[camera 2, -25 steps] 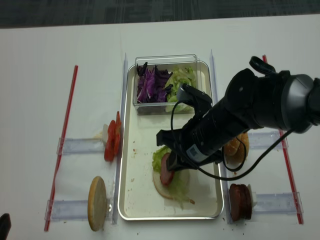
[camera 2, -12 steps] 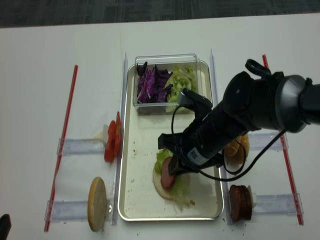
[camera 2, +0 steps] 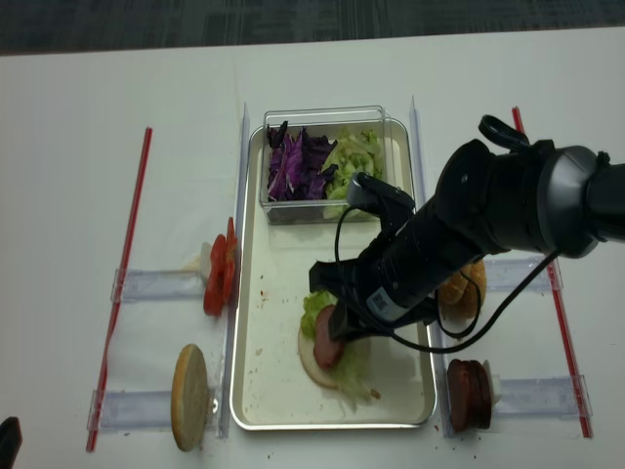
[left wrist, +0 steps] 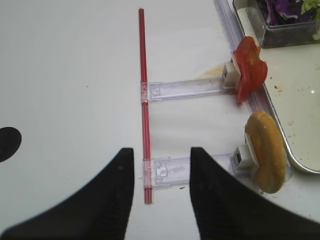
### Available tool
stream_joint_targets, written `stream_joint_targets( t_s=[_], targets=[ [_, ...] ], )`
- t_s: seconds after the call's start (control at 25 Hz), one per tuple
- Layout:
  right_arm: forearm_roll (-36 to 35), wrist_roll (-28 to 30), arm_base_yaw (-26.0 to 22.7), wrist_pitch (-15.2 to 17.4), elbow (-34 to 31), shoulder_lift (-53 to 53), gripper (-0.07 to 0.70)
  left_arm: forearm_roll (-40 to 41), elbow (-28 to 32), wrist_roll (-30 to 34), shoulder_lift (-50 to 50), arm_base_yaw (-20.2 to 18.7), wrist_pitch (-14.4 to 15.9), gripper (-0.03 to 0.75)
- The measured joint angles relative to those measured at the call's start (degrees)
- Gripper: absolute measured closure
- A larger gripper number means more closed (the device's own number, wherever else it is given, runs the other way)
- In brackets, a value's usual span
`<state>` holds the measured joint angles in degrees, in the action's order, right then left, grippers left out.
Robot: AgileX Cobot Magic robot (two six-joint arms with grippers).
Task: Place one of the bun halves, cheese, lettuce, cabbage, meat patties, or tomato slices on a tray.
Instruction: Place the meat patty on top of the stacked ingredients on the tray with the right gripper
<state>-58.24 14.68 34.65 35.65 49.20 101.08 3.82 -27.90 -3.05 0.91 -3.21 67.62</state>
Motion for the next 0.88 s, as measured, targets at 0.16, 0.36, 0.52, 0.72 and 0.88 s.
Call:
stream_joint_targets(
  t_s=[0.16, 0.36, 0.52, 0.72, 0.88],
  targets=[
    [0.4, 0.0, 0.0, 0.1, 0.0, 0.0, 0.376, 0.0, 0.0, 0.0, 0.0, 0.0, 0.0, 0.431],
    [1.2, 0.0, 0.0, 0.2, 0.0, 0.0, 0.295, 0.0, 0.0, 0.0, 0.0, 0.0, 0.0, 0.431],
    [1.6, 0.0, 0.0, 0.3, 0.0, 0.0, 0.271, 0.0, 0.0, 0.0, 0.0, 0.0, 0.0, 0.431],
    [5.3, -1.6, 0.0, 0.3, 0.1, -0.8, 0.268, 0.0, 0.0, 0.0, 0.0, 0.0, 0.0, 0.431],
    [13.8, -8.0, 0.0, 1.3, 1.7, -1.5, 0.268, 0.0, 0.0, 0.0, 0.0, 0.0, 0.0, 0.431]
  ],
)
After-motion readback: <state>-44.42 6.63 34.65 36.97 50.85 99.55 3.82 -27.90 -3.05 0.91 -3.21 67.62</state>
